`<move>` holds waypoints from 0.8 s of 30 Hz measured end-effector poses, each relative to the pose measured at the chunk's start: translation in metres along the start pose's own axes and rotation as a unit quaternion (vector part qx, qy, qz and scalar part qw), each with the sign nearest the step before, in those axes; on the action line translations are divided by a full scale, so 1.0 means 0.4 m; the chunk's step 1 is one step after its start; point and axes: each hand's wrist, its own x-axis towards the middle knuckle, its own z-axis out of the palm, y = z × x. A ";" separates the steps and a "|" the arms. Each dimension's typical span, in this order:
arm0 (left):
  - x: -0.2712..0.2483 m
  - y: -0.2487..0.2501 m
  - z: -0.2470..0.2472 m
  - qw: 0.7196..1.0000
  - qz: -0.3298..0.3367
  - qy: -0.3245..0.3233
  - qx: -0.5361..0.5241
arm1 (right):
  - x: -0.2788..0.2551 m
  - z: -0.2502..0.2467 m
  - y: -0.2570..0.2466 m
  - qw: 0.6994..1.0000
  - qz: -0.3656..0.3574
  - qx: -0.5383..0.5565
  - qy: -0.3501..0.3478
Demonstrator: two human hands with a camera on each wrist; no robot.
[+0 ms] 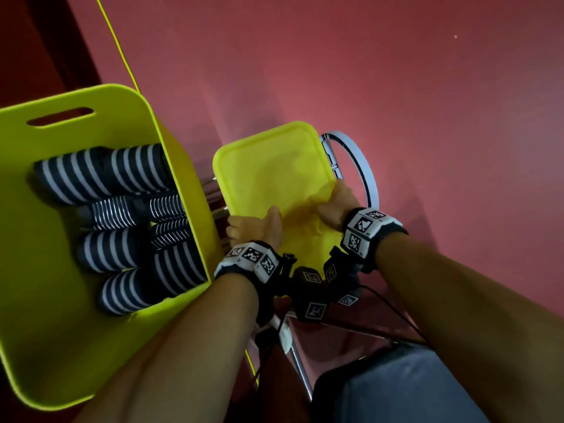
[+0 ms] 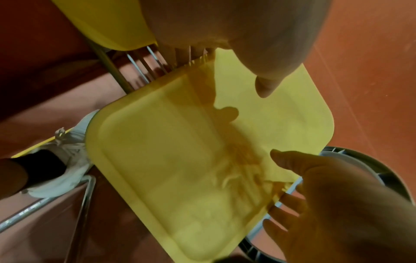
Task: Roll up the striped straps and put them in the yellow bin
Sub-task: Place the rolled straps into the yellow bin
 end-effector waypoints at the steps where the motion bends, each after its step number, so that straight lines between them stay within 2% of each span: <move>1: 0.009 -0.004 0.014 1.000 -0.018 -0.005 -0.015 | -0.043 -0.013 -0.032 1.000 0.006 0.002 0.017; 2: 0.105 -0.046 0.061 0.999 -0.022 0.000 -0.034 | -0.072 -0.021 -0.051 0.999 0.021 0.005 0.025; 5: 0.095 -0.036 0.060 0.998 0.007 -0.060 -0.014 | -0.123 -0.043 -0.074 0.998 0.035 0.003 0.047; 7: 0.046 -0.008 0.022 0.997 -0.021 -0.071 -0.027 | -0.157 -0.053 -0.084 0.998 0.027 -0.018 0.050; 9: -0.085 0.037 -0.047 0.991 -0.053 -0.101 -0.072 | -0.199 -0.064 -0.094 0.999 0.016 -0.028 0.043; 13: -0.179 0.040 -0.095 0.998 -0.035 -0.034 -0.035 | -0.290 -0.103 -0.121 0.998 -0.005 -0.016 0.065; 15: -0.208 0.047 -0.118 0.998 -0.051 -0.033 -0.030 | -0.335 -0.141 -0.135 0.996 -0.003 -0.021 0.085; 21: -0.363 0.076 -0.209 0.998 -0.011 -0.036 -0.046 | -0.474 -0.255 -0.195 0.991 0.028 -0.041 0.121; 24: -0.423 0.088 -0.291 0.998 0.024 -0.020 -0.052 | -0.552 -0.288 -0.247 0.990 0.018 -0.027 0.134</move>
